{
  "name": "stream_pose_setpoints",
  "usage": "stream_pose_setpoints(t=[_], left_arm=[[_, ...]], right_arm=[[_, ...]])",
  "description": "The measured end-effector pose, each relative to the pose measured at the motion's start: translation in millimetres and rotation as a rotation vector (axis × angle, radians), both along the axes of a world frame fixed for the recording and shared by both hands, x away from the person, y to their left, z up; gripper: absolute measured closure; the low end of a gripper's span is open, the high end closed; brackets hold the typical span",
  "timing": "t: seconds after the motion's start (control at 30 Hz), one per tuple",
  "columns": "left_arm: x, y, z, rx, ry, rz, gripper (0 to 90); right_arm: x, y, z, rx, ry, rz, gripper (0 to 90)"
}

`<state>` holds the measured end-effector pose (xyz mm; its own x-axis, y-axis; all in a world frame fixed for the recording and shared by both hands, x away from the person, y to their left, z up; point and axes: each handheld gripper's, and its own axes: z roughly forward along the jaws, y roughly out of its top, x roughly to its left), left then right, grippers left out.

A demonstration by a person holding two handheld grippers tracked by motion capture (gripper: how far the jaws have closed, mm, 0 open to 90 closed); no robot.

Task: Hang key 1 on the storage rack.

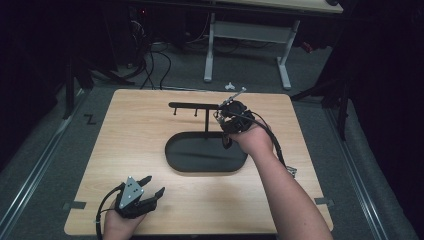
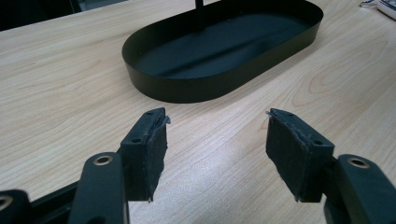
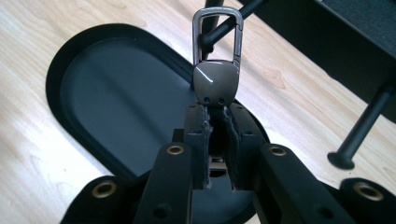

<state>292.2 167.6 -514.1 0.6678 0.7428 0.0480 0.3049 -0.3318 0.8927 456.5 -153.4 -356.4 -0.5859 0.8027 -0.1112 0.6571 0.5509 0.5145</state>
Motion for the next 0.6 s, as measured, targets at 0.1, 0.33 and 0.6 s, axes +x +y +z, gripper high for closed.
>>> stream_pose_setpoints(t=[0.1, 0.33, 0.6], left_arm=[[-0.1, -0.6, -0.2, 0.002, 0.002, -0.003, 39.0], [0.2, -1.3, -1.0, 0.008, 0.009, -0.008, 38.6], [0.1, -2.4, -1.3, 0.016, 0.016, -0.015, 38.6]], right_arm=[[4.4, -0.2, -1.7, -0.006, -0.012, -0.003, 80.4], [12.8, 1.7, -7.6, -0.006, -0.008, -0.022, 80.2], [18.0, 4.5, -13.2, -0.003, 0.002, -0.028, 78.3]])
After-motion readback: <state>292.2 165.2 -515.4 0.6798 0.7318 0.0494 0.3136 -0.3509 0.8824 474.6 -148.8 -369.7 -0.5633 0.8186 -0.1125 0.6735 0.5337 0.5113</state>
